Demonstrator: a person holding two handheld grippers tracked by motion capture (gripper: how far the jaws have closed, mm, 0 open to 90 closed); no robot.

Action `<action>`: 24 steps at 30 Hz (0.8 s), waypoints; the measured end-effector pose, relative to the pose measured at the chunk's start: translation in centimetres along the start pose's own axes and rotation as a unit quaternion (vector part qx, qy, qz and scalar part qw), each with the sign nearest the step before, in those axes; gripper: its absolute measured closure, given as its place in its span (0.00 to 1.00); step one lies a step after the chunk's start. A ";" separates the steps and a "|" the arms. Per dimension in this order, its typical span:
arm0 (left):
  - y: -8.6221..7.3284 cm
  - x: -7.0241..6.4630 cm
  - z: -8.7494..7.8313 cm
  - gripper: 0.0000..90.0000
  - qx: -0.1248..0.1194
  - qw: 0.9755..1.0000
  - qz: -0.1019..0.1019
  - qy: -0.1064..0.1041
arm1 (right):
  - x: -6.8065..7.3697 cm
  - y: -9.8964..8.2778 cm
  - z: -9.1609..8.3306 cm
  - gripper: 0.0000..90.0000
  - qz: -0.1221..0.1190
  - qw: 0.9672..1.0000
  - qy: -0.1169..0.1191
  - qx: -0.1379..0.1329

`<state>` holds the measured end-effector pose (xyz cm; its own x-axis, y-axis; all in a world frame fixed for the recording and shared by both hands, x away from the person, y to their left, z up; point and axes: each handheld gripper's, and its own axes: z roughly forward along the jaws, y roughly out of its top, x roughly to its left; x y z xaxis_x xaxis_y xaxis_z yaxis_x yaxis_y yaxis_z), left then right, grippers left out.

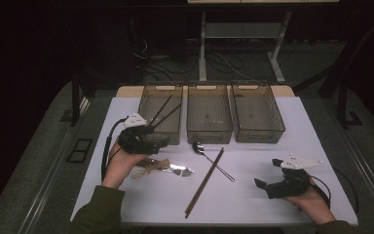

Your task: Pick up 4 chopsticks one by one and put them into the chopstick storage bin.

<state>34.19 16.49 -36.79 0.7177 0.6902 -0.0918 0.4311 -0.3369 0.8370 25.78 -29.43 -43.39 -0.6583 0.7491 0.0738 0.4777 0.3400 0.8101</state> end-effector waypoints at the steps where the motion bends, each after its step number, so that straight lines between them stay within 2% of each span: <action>1: -0.3 -0.2 0.0 0.24 -0.001 1.000 -0.001 -0.002 | 0.0 0.0 0.0 0.01 0.000 1.000 0.000 0.000; 15: -3.7 -2.8 -0.4 0.24 0.016 1.000 0.013 -0.017 | 0.0 0.0 0.0 0.01 0.001 1.000 -0.002 0.000; 24: -5.3 -4.5 -0.4 0.36 0.025 0.999 0.015 -0.042 | 0.0 0.0 0.0 0.01 0.002 1.000 -0.005 0.002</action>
<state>28.50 15.43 -40.59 0.7727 0.6246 -0.1135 0.4339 -0.3891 0.8126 25.75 -29.47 -43.40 -0.6515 0.7554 0.0709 0.4817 0.3396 0.8079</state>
